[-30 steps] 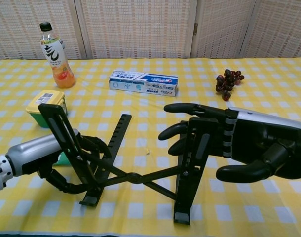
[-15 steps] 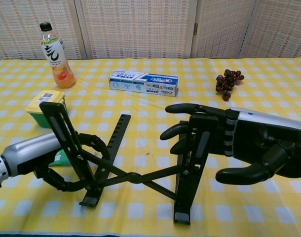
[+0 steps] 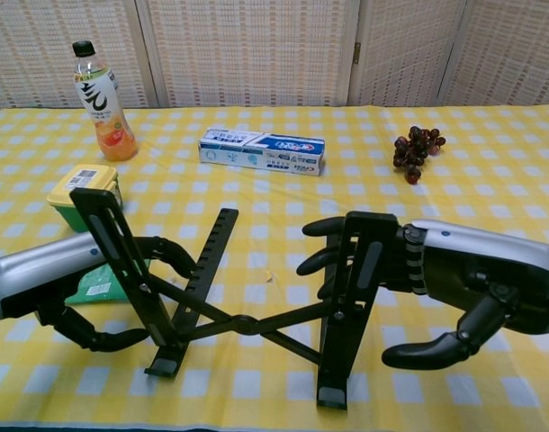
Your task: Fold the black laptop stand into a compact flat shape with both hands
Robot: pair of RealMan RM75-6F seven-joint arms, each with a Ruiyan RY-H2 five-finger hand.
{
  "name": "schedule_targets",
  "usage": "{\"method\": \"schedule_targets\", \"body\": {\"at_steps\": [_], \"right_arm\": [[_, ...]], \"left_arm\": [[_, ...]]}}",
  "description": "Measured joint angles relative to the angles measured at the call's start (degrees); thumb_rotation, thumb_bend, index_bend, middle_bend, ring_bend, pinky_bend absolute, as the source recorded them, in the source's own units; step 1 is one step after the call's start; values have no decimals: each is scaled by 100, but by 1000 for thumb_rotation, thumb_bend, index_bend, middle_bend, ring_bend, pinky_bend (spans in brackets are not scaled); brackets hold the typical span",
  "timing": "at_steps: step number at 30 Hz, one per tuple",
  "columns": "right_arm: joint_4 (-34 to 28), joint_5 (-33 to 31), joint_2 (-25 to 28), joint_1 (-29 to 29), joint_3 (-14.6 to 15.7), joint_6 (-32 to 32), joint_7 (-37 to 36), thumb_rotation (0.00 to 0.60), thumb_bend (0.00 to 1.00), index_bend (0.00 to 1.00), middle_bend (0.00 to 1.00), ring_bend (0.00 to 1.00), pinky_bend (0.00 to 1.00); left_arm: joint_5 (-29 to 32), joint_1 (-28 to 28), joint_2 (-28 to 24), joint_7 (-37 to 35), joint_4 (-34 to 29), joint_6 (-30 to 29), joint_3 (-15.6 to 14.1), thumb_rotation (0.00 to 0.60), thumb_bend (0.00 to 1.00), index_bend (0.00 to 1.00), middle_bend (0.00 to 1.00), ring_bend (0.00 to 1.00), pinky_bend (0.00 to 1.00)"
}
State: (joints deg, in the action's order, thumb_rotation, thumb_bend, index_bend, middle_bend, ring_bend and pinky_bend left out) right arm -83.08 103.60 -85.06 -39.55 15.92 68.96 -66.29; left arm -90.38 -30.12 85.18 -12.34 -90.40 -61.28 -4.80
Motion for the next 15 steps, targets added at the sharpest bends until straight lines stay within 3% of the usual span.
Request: {"method": "schedule_targets", "body": {"at_steps": [6,15], "right_arm": [[-102,-70,-59,27,27,-177,-50,600,261,96,173,203,133],[163,65,-299,10,195,-46,-1923,600,261,96,173,199,133]], "left_arm": [[-36,49,-114,43,-108,-72,-18,600,371,239,254,151,122],[-18,73,-129,51,-124,-51,-26,600,371,232,251,146,117]]}}
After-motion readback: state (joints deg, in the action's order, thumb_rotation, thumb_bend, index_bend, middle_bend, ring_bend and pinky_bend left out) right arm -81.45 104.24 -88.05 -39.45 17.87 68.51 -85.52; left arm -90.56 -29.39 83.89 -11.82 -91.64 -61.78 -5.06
